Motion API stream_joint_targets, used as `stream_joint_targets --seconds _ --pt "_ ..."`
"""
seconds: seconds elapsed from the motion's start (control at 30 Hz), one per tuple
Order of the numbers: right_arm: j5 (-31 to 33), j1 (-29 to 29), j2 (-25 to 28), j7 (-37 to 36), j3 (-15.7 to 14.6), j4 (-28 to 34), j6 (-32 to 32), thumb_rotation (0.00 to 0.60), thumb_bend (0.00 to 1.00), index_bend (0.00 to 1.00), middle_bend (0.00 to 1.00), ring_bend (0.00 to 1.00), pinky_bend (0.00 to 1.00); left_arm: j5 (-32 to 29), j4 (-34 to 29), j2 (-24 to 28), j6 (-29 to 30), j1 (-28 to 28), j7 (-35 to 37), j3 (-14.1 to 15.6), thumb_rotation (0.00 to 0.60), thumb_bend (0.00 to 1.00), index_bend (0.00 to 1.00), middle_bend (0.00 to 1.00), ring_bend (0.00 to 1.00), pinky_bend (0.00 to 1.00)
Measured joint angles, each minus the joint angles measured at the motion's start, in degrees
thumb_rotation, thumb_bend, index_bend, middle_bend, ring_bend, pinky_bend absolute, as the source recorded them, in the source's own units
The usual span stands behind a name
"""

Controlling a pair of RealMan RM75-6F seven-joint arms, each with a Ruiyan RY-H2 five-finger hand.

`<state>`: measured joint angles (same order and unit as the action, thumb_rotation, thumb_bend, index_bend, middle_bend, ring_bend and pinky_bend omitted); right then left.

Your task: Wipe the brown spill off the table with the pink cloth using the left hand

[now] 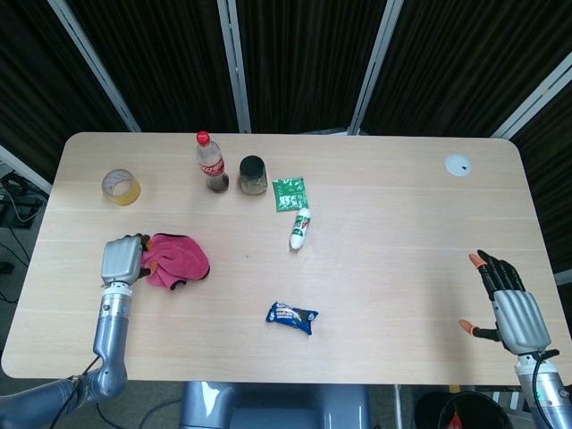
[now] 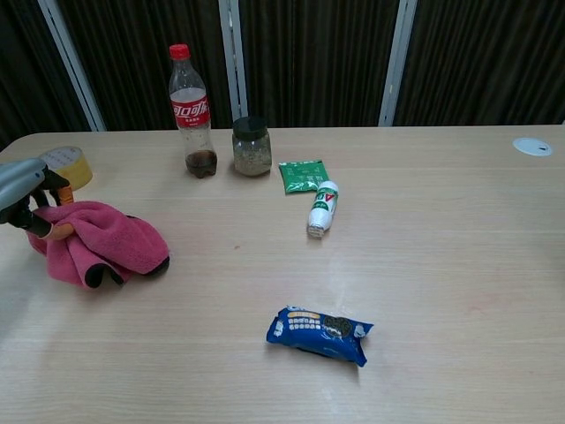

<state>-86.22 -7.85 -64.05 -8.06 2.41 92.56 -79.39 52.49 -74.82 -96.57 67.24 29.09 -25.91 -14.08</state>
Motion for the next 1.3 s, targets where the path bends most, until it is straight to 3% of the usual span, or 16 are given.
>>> stream_joint_targets --seconds 0.1,0.2,0.3,0.37,0.5,0.67,0.97,1.3 --pt "0.08 0.02 -0.01 0.03 0.04 -0.03 -0.01 0.600 0.02 0.00 0.00 0.00 0.00 0.92 0.52 0.95 0.06 -0.11 0.67 -0.08 0.600 0.28 0.49 0.19 0.14 0.28" --pt "0.08 0.03 -0.04 0.07 -0.02 -0.07 0.06 0.600 0.02 0.00 0.00 0.00 0.00 0.80 0.58 2.14 -0.21 -0.24 0.53 -0.07 0.600 0.16 0.31 0.05 0.01 0.14" --pt "0.15 -0.04 0.08 0.08 -0.03 0.10 0.27 0.600 0.02 0.00 0.00 0.00 0.00 -0.81 -0.28 3.48 -1.04 -0.24 -1.83 0.12 0.600 0.02 0.12 0.00 0.00 0.03" --pt "0.10 -0.01 0.05 0.15 -0.04 0.08 0.19 0.600 0.02 0.00 0.00 0.00 0.00 -1.99 -1.39 4.81 -1.63 -0.21 -3.76 0.31 0.600 0.00 0.06 0.00 0.00 0.01" --pt "0.20 0.02 0.10 -0.02 -0.07 0.19 0.28 0.600 0.02 0.00 0.00 0.00 0.00 -4.05 -4.47 7.89 -2.35 -0.24 -6.51 0.76 0.600 0.00 0.04 0.00 0.00 0.00" --pt "0.20 -0.01 0.14 -0.07 -0.05 0.19 0.34 0.600 0.02 0.00 0.00 0.00 0.00 -2.66 -8.11 10.79 -1.48 -1.13 -4.61 1.07 0.600 0.00 0.04 0.00 0.00 0.00" --pt "0.05 0.04 0.16 0.13 -0.09 0.21 0.19 0.600 0.02 0.00 0.00 0.00 0.00 6.37 -16.57 18.83 4.26 -6.25 4.48 2.79 0.600 0.00 0.04 0.00 0.00 0.00" --pt "-0.39 0.08 0.09 1.01 -0.18 0.21 -0.15 0.600 0.02 0.00 0.00 0.00 0.00 18.66 -22.05 28.32 14.21 -15.25 13.12 8.69 0.600 0.00 0.01 0.00 0.00 0.00"
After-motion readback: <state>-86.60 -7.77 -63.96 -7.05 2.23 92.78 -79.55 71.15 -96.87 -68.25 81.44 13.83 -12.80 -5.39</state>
